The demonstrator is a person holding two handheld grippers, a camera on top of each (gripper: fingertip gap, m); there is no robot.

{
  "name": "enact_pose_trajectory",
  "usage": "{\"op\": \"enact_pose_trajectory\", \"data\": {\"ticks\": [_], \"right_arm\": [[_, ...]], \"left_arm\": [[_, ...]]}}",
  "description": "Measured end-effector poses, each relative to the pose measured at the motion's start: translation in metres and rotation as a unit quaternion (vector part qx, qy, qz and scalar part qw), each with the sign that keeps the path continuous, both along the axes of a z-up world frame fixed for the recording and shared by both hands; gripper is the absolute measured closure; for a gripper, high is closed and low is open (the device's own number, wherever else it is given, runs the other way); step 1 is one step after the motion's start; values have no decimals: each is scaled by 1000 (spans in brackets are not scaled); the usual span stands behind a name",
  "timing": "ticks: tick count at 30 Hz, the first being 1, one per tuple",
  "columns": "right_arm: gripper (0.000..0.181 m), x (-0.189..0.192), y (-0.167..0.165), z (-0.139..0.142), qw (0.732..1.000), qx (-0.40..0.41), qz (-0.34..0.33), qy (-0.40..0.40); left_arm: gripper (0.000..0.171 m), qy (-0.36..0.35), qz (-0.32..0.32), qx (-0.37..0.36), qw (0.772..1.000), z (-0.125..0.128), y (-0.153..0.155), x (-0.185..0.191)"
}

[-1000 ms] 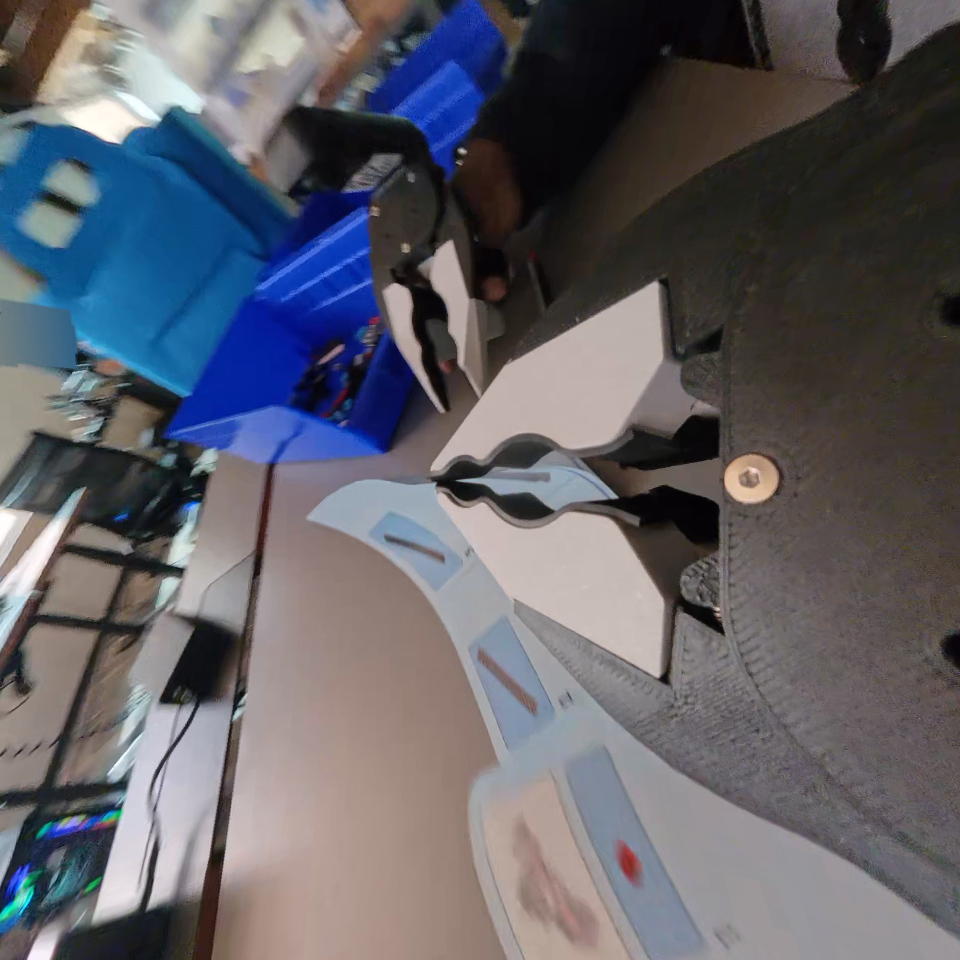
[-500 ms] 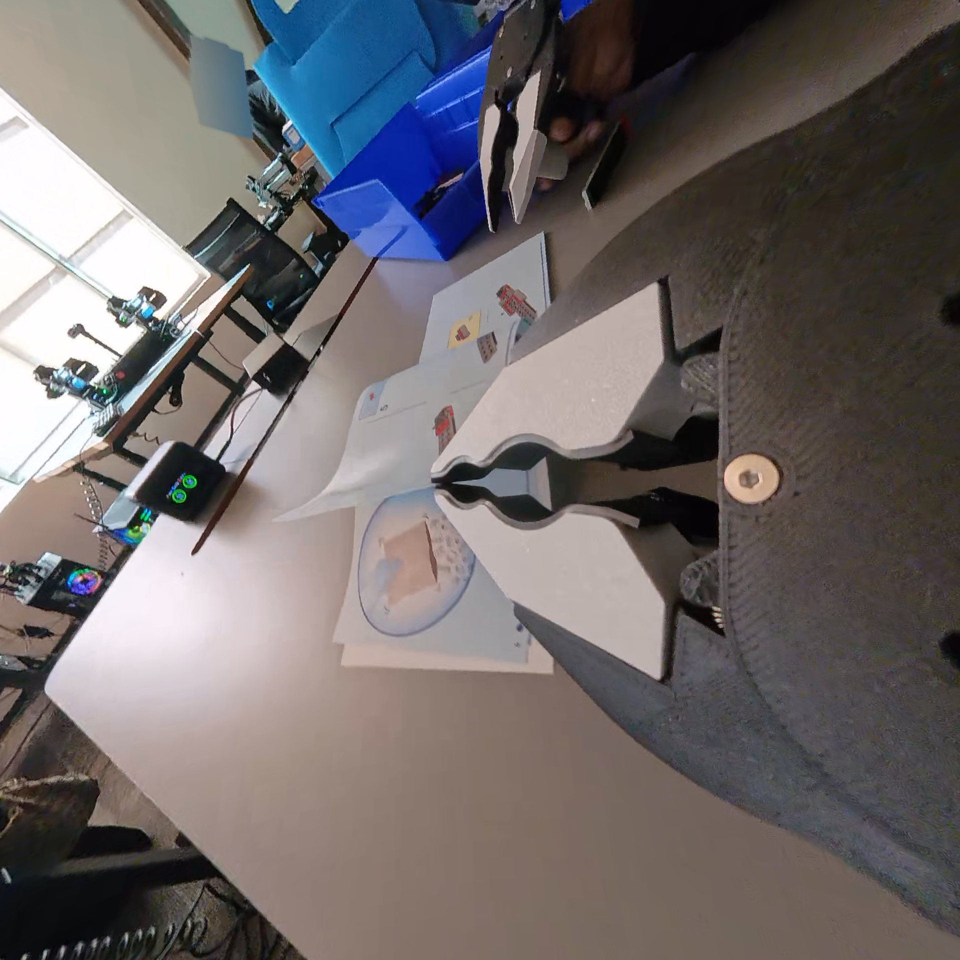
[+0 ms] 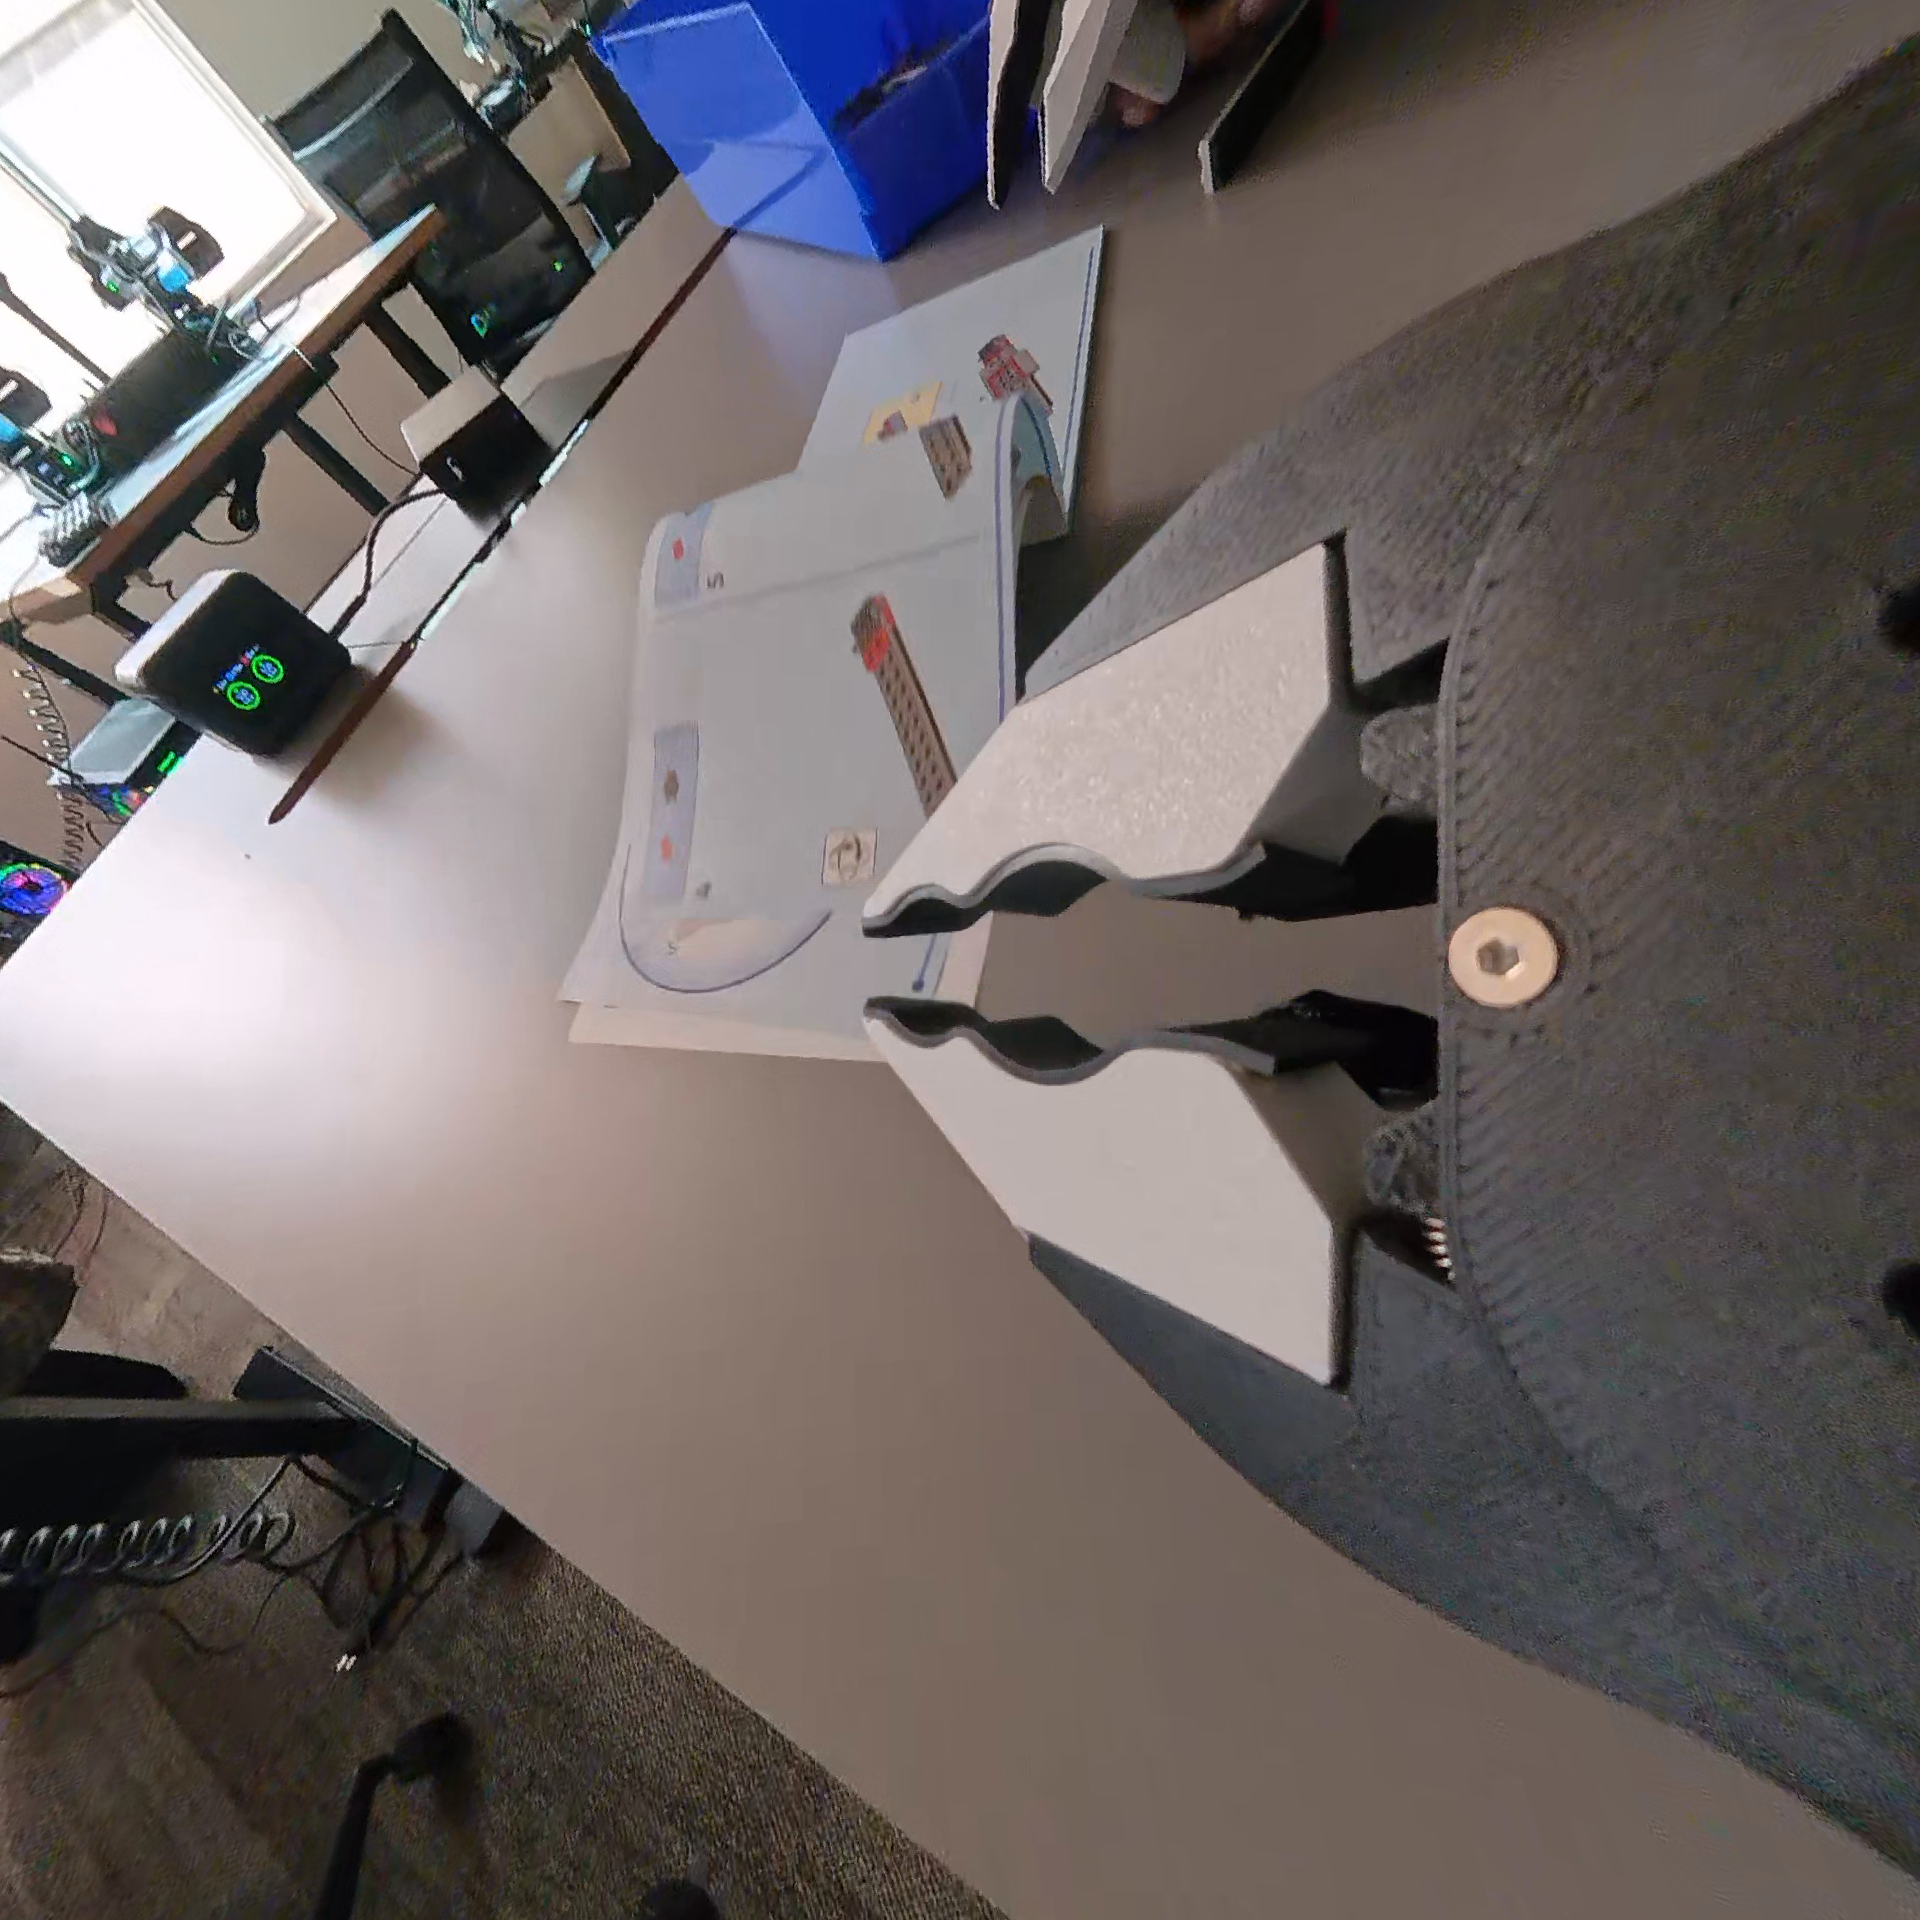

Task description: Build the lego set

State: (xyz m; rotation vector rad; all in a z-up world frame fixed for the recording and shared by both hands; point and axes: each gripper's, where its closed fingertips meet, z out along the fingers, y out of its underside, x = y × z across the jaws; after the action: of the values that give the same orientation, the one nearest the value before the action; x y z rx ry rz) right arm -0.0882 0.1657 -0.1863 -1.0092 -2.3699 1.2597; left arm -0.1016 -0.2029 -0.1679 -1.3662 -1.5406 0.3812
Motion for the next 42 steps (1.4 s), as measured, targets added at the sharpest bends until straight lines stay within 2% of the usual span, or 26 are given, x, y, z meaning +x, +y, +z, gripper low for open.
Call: {"op": "enact_pose_trajectory", "data": {"ticks": [3,5,8,12,14,17,21,26,29,42], "right_arm": [[144,0,0,0,1000,-1,1,-1],[144,1,0,0,1000,-1,2,-1],[144,1,0,0,1000,-1,2,-1],[144,1,0,0,1000,-1,1,-1],[144,1,0,0,1000,-1,1,-2],[144,0,0,0,1000,-2,-1,-2],[144,1,1,1,1000,-7,-1,-3],[144,2,1,1,1000,-11,2,-8],[144,2,1,0,1000,-11,2,-9],[144,1,1,-1,1000,-6,-1,-11]], "left_arm": [[149,14,-9,-9,1000,5,3,2],[146,51,-45,-4,998,20,22,4],[142,89,-127,8,988,38,75,11],[139,94,-220,0,971,44,144,19],[138,92,-258,-16,962,43,172,19],[136,51,-289,-59,954,25,197,16],[134,6,-264,-86,961,5,186,8],[134,-12,-224,-81,971,-3,151,9],[134,-18,-215,-81,973,-6,140,12],[134,1,-220,-72,973,-1,137,15]]}}
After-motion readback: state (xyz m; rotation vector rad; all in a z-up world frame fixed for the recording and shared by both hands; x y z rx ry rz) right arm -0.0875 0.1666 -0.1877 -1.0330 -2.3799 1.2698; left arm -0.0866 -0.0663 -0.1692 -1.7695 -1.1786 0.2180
